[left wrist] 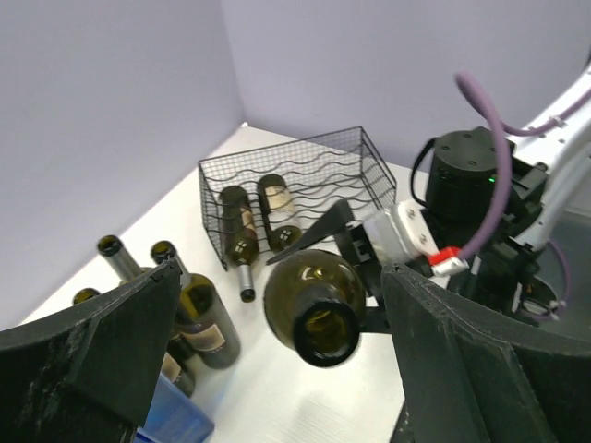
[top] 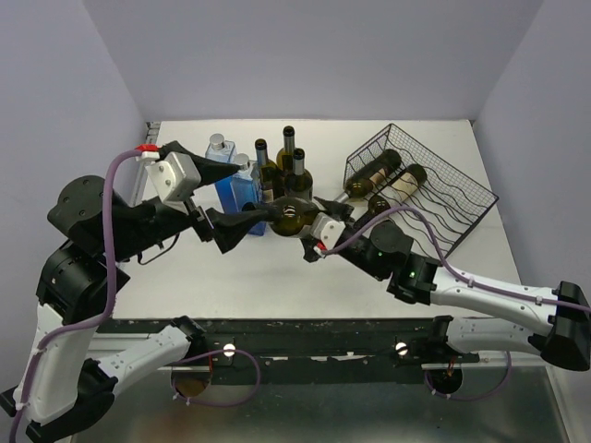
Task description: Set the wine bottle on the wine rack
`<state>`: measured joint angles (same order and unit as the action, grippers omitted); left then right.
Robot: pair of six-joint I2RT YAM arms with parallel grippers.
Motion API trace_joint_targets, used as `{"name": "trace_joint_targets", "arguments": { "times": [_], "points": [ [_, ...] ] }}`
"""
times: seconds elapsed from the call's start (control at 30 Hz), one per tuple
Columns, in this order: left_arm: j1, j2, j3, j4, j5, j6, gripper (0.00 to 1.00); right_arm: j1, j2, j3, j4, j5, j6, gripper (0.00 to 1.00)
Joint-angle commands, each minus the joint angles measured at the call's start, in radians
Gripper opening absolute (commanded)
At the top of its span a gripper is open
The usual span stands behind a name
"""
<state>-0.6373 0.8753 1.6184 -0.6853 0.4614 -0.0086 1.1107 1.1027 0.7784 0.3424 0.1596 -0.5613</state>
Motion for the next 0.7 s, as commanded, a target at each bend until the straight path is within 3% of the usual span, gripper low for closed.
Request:
{"name": "trace_joint_targets", "arguments": {
  "times": [0.0, 0.4, 0.67],
  "points": [
    [-0.004, -0.021, 0.043, 0.012, -0.156, 0.019, 0.99, -0.002, -0.067, -0.019, 0.118, 0.132, -0.267, 0.01],
    [-0.005, -0.019, -0.009, -0.143, -0.110, -0.013, 0.99, -0.003, -0.130, -0.059, 0.165, 0.259, -0.756, 0.01],
    [-0.005, 0.094, -0.055, -0.327, 0.016, 0.033, 0.99, -0.003, -0.132, -0.022, 0.092, 0.259, -0.877, 0.01]
  ]
}}
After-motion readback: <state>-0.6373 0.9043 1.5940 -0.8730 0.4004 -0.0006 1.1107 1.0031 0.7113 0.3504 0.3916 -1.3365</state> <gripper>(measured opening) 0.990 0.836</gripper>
